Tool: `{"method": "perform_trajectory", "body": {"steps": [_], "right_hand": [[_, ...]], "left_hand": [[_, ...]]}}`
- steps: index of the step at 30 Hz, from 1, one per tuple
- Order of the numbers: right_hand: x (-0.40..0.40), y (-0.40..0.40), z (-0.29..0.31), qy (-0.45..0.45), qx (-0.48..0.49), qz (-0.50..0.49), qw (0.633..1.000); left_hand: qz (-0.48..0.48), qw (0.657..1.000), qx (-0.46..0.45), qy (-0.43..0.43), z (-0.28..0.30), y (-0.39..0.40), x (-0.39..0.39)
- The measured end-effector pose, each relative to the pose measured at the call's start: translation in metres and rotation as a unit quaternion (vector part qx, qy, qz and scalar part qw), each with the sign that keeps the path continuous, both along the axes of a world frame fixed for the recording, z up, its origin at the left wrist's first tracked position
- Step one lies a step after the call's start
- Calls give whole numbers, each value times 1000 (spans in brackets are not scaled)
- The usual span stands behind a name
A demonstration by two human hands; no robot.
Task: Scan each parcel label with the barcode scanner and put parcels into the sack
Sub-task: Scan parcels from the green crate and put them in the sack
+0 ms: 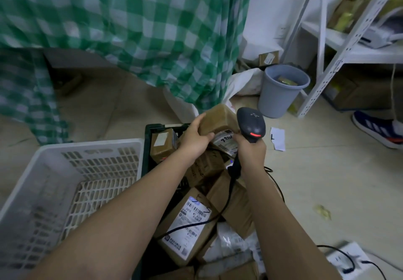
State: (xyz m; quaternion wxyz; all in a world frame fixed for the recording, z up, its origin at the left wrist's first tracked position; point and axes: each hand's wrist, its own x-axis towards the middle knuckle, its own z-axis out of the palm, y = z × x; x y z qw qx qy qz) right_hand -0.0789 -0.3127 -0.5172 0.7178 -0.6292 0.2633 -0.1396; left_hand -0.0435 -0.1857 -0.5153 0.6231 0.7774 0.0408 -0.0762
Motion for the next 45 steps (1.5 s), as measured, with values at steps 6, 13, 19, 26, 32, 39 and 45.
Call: {"method": "perform_trajectory", "body": {"steps": [6,13,19,26,32,39,45], "right_hand": [[-35,18,40,-44,44,6,998],[-96,81,82,-29,74,82,993],[-177,154,85,17,70,167,983],[-259,229,54,91,-11,327,940],[-302,272,18,92,-106,412,900],[-326,300,-11,92,-181,433,878],[-314,291,0,87,-162,411,893]], "left_hand": [[27,997,3,-77,48,29,-31],[69,987,32,-144,109,100,-116],[110,992,-30,-50,103,189,-236],[199,980,-8,-18,76,268,-350],[256,965,-31,39,32,307,-408],[273,957,-57,77,4,323,-438],[319,937,-106,96,-3,337,-429]]}}
